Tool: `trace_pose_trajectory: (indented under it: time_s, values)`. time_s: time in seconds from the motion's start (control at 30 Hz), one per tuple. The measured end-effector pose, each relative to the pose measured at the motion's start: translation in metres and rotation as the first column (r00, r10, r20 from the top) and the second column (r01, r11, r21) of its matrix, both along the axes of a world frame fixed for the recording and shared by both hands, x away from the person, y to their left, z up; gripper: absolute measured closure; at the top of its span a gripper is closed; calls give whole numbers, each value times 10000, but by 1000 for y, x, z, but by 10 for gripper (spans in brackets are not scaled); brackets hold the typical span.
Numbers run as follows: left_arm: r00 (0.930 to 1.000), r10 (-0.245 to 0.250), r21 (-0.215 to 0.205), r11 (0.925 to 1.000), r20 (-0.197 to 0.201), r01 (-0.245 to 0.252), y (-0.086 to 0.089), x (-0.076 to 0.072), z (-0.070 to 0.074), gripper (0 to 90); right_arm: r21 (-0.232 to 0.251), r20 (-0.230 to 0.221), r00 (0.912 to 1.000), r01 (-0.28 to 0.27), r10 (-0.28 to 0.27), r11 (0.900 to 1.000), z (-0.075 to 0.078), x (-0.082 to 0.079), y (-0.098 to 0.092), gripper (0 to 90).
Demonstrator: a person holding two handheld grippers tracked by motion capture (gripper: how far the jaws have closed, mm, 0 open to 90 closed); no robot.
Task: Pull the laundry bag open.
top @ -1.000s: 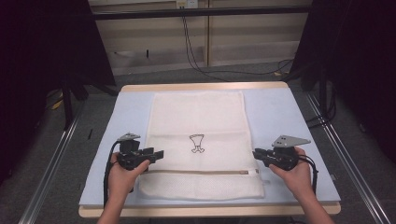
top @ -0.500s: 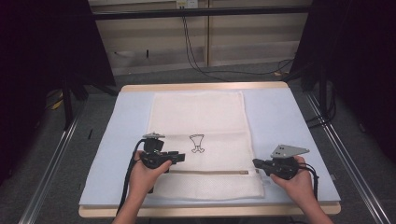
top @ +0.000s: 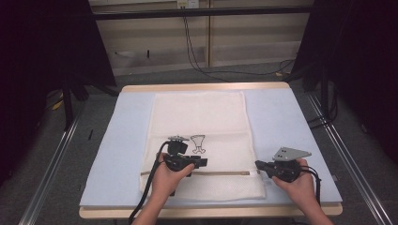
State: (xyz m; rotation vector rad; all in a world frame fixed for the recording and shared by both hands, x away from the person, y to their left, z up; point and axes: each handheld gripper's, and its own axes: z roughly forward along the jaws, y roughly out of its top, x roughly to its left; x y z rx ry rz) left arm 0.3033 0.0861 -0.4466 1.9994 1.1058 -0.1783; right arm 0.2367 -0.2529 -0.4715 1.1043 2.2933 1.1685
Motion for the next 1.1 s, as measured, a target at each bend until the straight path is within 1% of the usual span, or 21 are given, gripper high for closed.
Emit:
trace_pose_trajectory:
  time_s: [0.07, 0.13, 0.2, 0.27, 0.3, 0.33, 0.4, 0.5, 0.53, 0.57, 0.6, 0.63, 0.7, 0.73, 0.77, 0.8, 0.87, 0.9, 1.0, 1.1]
  values:
    - [10000, -41, -41, 10000, -58, 41, -7, -1, 0, 628, 23, 14, 10000, 51, -51, 10000, 0, -1, -1, 900]
    - [9997, -213, -31, 9998, -108, 213, -14, -1, 0, 632, 58, 49, 10000, 71, -72, 10000, 1, -1, -1, 900]
    - [9991, -328, -175, 9993, -250, 323, -21, -2, 0, 645, 65, 38, 10000, 79, -79, 9999, 0, -1, -1, 900]
    - [9988, -401, -167, 9991, -287, 397, -28, -2, -1, 646, 107, 30, 10000, 49, -49, 9999, 0, -1, -1, 900]
    - [9982, -454, -191, 9988, -384, 447, -32, -3, -1, 646, 81, 78, 10000, -10, 9, 10000, 0, -1, 0, 900]
    - [9979, -520, -292, 9983, -397, 508, -36, -3, -2, 646, 50, 119, 9999, 4, -5, 10000, 0, -2, 1, 900]
    - [9970, -637, -180, 9979, -443, 629, -41, -3, -3, 646, 41, 106, 9999, -53, 53, 10000, 1, -2, 3, 900]
    - [9959, -711, -262, 9972, -567, 697, -49, -3, -6, 650, 13, 110, 9998, -182, 182, 9998, 0, -2, 4, 900]
    - [9955, -709, -337, 9971, -629, 689, -52, -4, -7, 656, 11, 71, 9999, -122, 122, 9999, 0, -3, 5, 900]
    - [9938, -820, -339, 9962, -746, 796, -56, -4, -9, 658, 6, 26, 9998, -174, 174, 9998, -1, -3, 5, 900]
    - [9931, -696, -512, 9966, -940, 650, -61, -5, -10, 677, -19, -27, 9997, -260, 260, 9997, -2, -3, 6, 900]
    - [9919, -865, -389, 9958, -934, 832, -63, -5, -10, 683, -35, -97, 9995, -284, 284, 9996, -3, -3, 7, 900]
    - [9888, -1095, -379, 9936, -1010, 1062, -71, -6, -12, 693, -142, -165, 9994, -320, 318, 9994, -5, -3, 8, 900]
    - [9883, -1076, -378, 9939, -1086, 1040, -75, -7, -14, 700, -171, -151, 9993, -341, 338, 9993, -5, -3, 8, 900]
    - [9869, -1181, -318, 9928, -1100, 1153, -77, -7, -15, 700, -183, -174, 9993, -346, 343, 9992, -6, -3, 8, 900]
    - [9855, -1157, -339, 9931, -1240, 1123, -80, -8, -15, 707, -197, -227, 9992, -347, 343, 9992, -6, -4, 9, 900]
    - [9827, -1299, -281, 9915, -1321, 1273, -84, -7, -17, 709, -185, -222, 9992, -351, 347, 9992, -7, -3, 8, 900]
    - [9806, -1306, -328, 9913, -1460, 1271, -85, -7, -18, 708, -189, -225, 9991, -377, 373, 9991, -7, -3, 8, 900]
    - [9792, -1292, -275, 9916, -1567, 1264, -91, -6, -21, 714, -215, -305, 9988, -386, 379, 9990, -8, -4, 8, 900]
    - [9737, -1245, -417, 9921, -1908, 1187, -99, -6, -25, 723, -240, -359, 9988, -352, 344, 9991, -9, -4, 9, 900]
